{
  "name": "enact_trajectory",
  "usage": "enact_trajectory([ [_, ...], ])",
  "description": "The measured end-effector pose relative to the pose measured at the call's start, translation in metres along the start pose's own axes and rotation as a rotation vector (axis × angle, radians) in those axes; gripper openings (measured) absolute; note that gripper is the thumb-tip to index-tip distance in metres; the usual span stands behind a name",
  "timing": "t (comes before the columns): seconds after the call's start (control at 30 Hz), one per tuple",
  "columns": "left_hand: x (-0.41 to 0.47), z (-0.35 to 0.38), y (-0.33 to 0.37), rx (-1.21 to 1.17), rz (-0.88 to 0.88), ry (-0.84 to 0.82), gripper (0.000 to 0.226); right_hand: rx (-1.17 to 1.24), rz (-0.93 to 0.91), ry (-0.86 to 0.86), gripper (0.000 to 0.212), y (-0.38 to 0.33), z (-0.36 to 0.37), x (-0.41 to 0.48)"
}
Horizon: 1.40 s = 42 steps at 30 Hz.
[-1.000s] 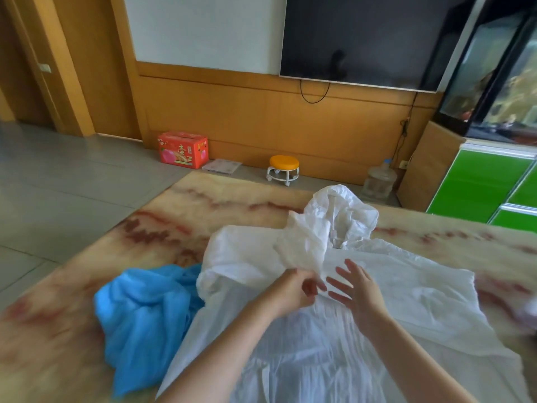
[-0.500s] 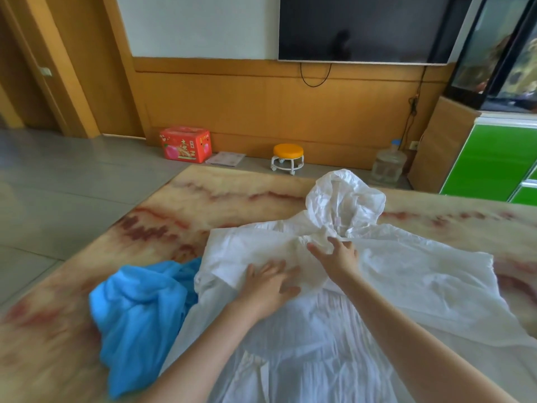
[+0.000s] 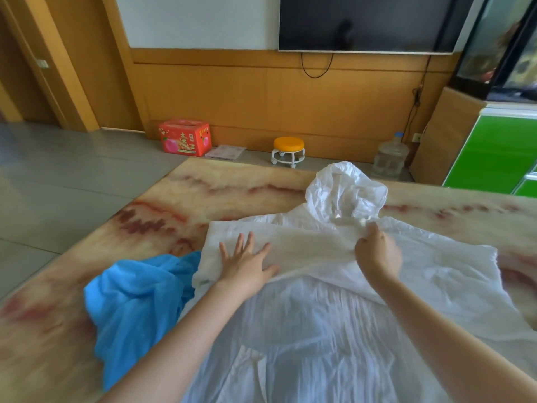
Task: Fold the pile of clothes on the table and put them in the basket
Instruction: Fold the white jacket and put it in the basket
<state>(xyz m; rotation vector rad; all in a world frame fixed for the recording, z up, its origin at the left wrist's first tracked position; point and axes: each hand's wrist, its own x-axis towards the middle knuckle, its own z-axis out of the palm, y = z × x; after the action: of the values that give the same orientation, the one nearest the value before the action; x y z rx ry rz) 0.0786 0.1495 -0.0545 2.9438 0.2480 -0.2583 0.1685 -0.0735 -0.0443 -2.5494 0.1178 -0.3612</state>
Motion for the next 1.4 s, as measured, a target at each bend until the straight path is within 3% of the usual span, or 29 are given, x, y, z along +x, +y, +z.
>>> enact_trajectory([
  [0.1,0.001,0.001,0.005,0.009,-0.017,-0.053,0.069,0.094,0.144,-0.019,0.073,0.045,-0.021,0.002],
  [0.17,0.002,0.006,0.007,0.029,-0.015,-0.076,0.069,0.23,0.272,-0.085,0.086,0.065,-0.028,0.003],
  [0.33,0.004,0.012,0.0,0.041,-0.052,-0.105,0.068,0.31,0.378,-0.089,0.079,0.081,-0.032,0.023],
  [0.43,0.006,0.012,-0.003,0.052,-0.046,-0.08,0.067,0.493,0.445,-0.056,0.064,0.088,-0.031,0.031],
  [0.53,0.012,0.015,0.003,0.051,-0.008,-0.015,0.066,0.535,0.328,0.085,0.06,0.1,-0.043,0.03],
  [0.63,0.018,0.02,0.014,0.047,0.001,-0.06,0.068,0.372,0.167,0.091,0.053,0.12,-0.058,0.021],
  [0.77,0.023,0.022,0.017,0.057,-0.036,-0.079,0.073,-0.156,0.031,-0.093,0.061,0.142,-0.063,0.005],
  [0.87,0.024,0.021,0.018,0.06,-0.022,0.008,0.073,-0.223,-0.182,-0.301,0.067,0.141,-0.054,0.0],
  [0.97,0.019,0.031,0.016,0.118,-0.038,-0.064,0.076,-0.344,-0.2,-0.51,0.076,0.147,-0.039,-0.011],
  [1.13,0.023,0.036,0.01,0.092,-0.03,-0.102,0.076,-0.464,-0.245,-0.523,0.13,0.153,-0.033,-0.017],
  [1.17,0.024,0.033,0.009,0.063,-0.028,-0.134,0.074,-0.471,-0.233,-0.533,0.129,0.151,-0.034,-0.016],
  [1.27,0.027,0.017,0.0,-0.043,-0.075,-0.162,0.07,-0.402,-0.157,-0.581,0.096,0.14,-0.038,-0.013],
  [1.4,0.021,0.0,-0.013,-0.036,-0.125,0.031,0.062,-0.251,-0.123,-0.488,0.066,0.12,-0.038,-0.012],
])
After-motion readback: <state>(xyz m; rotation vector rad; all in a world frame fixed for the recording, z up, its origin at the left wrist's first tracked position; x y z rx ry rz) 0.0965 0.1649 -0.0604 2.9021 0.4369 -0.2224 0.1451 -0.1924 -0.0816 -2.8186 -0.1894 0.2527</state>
